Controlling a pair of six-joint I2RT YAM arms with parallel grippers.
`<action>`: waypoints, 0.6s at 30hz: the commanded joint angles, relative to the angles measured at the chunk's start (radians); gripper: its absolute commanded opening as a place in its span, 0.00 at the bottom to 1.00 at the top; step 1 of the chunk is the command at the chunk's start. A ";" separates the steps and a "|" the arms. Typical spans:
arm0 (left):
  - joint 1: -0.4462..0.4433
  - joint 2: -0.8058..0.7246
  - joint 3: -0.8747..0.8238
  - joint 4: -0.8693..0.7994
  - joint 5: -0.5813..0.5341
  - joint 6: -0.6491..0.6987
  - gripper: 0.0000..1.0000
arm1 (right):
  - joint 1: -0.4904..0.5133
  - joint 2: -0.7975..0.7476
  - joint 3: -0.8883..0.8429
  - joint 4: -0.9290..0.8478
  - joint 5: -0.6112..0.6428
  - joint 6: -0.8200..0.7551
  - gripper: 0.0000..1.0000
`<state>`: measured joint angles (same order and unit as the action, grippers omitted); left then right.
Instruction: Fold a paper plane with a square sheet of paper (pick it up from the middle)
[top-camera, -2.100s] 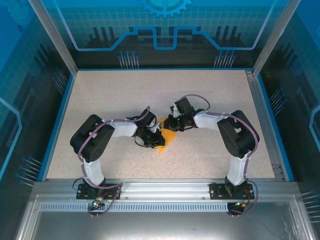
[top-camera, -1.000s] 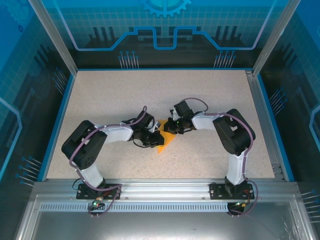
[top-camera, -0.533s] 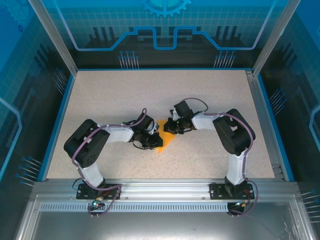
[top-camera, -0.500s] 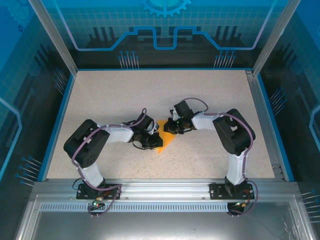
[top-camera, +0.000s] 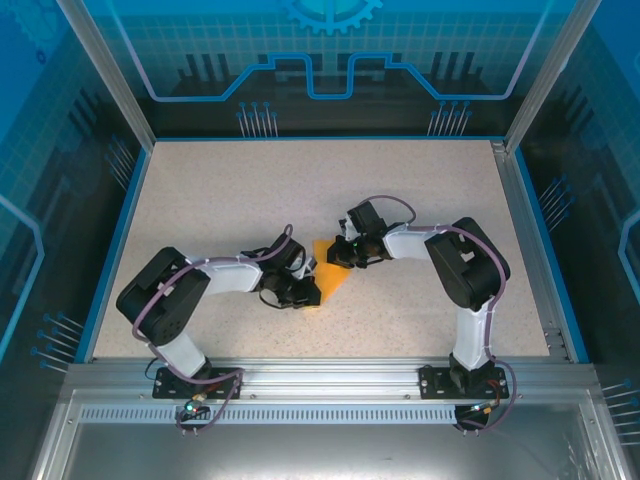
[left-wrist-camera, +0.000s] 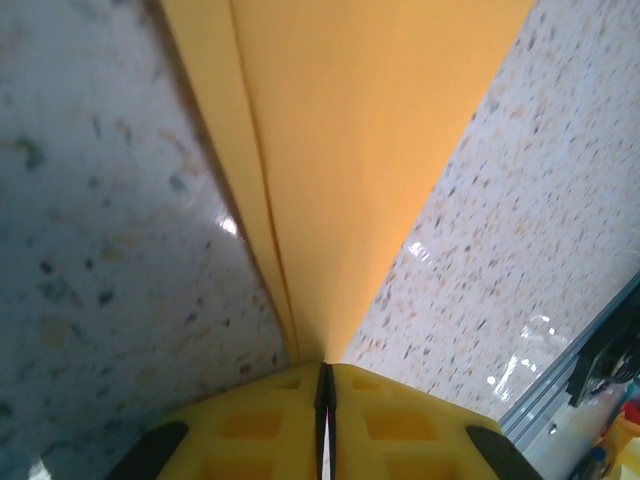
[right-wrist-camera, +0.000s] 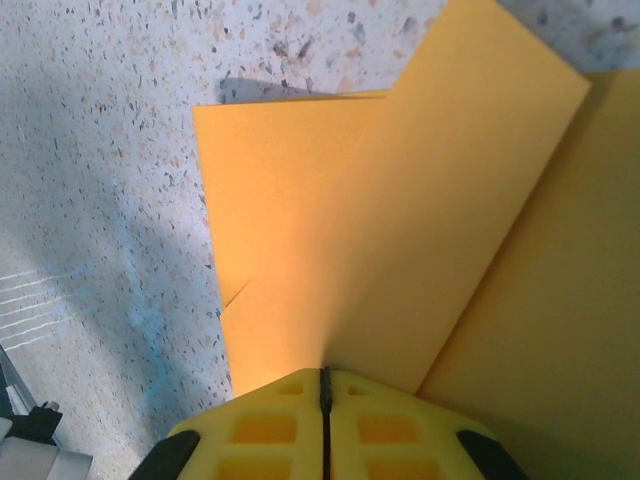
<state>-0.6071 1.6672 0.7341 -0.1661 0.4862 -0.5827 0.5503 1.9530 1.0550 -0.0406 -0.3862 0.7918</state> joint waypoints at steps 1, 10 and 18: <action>-0.013 -0.029 0.007 -0.167 0.002 0.063 0.12 | 0.008 0.070 -0.017 -0.088 0.050 -0.019 0.08; 0.004 -0.121 0.075 -0.066 -0.131 -0.061 0.12 | 0.001 0.068 -0.015 -0.094 0.056 -0.016 0.08; 0.012 0.046 0.155 0.119 -0.141 -0.152 0.12 | -0.001 0.067 -0.009 -0.091 0.039 -0.011 0.08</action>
<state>-0.5991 1.6577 0.8646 -0.1242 0.3660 -0.6830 0.5491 1.9556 1.0595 -0.0452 -0.3935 0.7918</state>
